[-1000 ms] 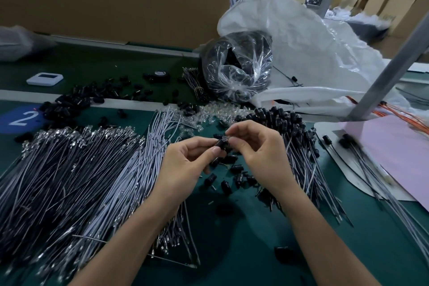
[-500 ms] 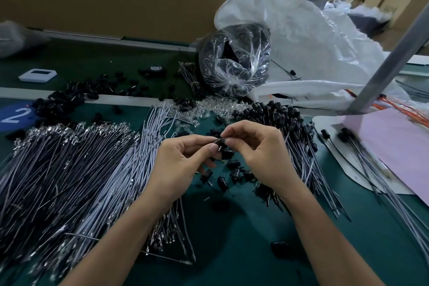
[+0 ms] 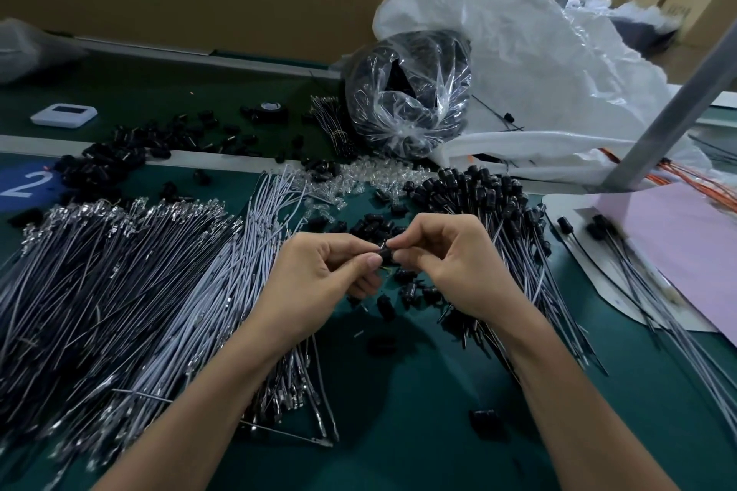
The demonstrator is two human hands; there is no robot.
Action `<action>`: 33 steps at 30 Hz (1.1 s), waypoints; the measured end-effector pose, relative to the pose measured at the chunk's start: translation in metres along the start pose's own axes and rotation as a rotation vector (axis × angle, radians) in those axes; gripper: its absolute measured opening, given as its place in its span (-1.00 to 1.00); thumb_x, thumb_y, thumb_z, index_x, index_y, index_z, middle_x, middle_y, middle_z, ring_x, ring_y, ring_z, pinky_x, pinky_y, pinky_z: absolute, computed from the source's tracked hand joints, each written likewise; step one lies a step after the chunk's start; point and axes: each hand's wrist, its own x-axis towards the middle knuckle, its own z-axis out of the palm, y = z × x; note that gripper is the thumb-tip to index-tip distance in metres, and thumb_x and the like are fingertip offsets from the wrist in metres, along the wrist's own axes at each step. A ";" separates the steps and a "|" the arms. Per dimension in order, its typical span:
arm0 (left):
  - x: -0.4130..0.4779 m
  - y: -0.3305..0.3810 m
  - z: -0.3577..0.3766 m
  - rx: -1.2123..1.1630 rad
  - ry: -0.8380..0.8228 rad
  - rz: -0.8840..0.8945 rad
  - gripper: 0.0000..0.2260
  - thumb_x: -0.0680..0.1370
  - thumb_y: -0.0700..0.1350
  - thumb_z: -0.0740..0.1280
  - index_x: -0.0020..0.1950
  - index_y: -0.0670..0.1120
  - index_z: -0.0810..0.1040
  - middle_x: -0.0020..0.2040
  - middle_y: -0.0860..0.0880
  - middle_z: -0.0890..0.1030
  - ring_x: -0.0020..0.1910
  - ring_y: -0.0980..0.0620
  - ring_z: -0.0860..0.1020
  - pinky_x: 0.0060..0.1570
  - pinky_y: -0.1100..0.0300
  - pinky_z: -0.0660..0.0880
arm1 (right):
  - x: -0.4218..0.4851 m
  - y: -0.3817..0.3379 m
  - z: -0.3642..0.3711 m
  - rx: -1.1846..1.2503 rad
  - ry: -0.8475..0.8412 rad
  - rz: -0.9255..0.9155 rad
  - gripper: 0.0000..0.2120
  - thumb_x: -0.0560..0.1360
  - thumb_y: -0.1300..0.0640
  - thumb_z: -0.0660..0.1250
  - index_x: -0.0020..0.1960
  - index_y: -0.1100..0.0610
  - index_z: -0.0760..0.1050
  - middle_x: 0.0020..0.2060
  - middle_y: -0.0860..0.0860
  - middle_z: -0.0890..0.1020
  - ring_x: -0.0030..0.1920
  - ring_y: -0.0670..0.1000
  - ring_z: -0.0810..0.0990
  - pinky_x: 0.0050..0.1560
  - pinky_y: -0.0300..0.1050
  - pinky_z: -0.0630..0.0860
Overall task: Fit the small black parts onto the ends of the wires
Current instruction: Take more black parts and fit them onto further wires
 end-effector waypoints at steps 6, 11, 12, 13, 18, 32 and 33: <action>0.000 0.000 -0.003 -0.010 -0.029 -0.014 -0.88 0.51 -0.28 0.41 -0.08 -0.08 0.69 -0.31 -0.10 0.70 -0.33 -0.03 0.69 -0.31 0.28 0.59 | -0.002 0.001 0.000 0.059 -0.013 -0.003 -0.84 0.40 0.44 0.45 -0.18 0.21 0.66 -0.29 0.15 0.68 -0.22 0.22 0.64 -0.15 0.08 0.59; 0.001 0.002 -0.004 0.000 -0.032 -0.016 -0.87 0.51 -0.29 0.41 -0.10 -0.07 0.68 -0.34 -0.10 0.69 -0.36 -0.01 0.68 -0.33 0.28 0.59 | -0.002 0.000 0.002 0.070 0.006 -0.004 -0.77 0.40 0.45 0.43 -0.18 0.14 0.66 -0.31 0.08 0.69 -0.23 0.14 0.67 -0.13 0.03 0.63; 0.002 0.002 -0.004 0.000 -0.013 -0.012 -0.88 0.51 -0.29 0.41 -0.09 -0.08 0.69 -0.33 -0.10 0.69 -0.36 -0.01 0.68 -0.32 0.27 0.59 | -0.002 0.001 0.004 0.062 0.027 -0.003 -0.78 0.41 0.43 0.44 -0.18 0.11 0.66 -0.31 0.07 0.69 -0.25 0.12 0.67 -0.15 0.04 0.64; 0.002 0.002 -0.003 -0.004 0.011 -0.005 -0.90 0.51 -0.28 0.41 -0.07 -0.10 0.69 -0.33 -0.10 0.70 -0.35 -0.01 0.68 -0.31 0.27 0.60 | -0.001 0.000 0.005 0.053 0.048 0.000 -0.79 0.42 0.40 0.45 -0.17 0.09 0.66 -0.33 0.04 0.68 -0.28 0.08 0.66 -0.17 0.02 0.64; 0.001 0.001 -0.001 -0.018 0.044 0.011 -0.89 0.51 -0.26 0.42 -0.04 -0.10 0.69 -0.29 -0.08 0.71 -0.31 0.01 0.69 -0.28 0.28 0.60 | 0.001 0.002 0.003 0.012 0.085 0.016 -0.80 0.43 0.34 0.47 -0.16 0.04 0.64 -0.31 -0.06 0.68 -0.28 -0.08 0.65 -0.14 -0.08 0.62; -0.001 0.001 -0.002 -0.046 -0.018 0.032 -0.88 0.50 -0.26 0.41 -0.06 -0.08 0.69 -0.30 -0.08 0.70 -0.33 0.01 0.68 -0.31 0.30 0.58 | -0.001 0.005 0.000 0.219 0.010 -0.045 -0.74 0.39 0.49 0.42 -0.18 0.14 0.67 -0.36 0.15 0.67 -0.36 0.14 0.62 -0.29 -0.18 0.58; -0.001 0.001 -0.001 -0.049 -0.024 0.031 -0.90 0.49 -0.23 0.41 -0.05 -0.09 0.69 -0.30 -0.08 0.70 -0.33 0.01 0.69 -0.31 0.30 0.58 | -0.001 0.005 0.001 0.236 0.001 -0.039 -0.74 0.39 0.50 0.42 -0.19 0.15 0.67 -0.37 0.13 0.67 -0.36 0.10 0.62 -0.30 -0.19 0.58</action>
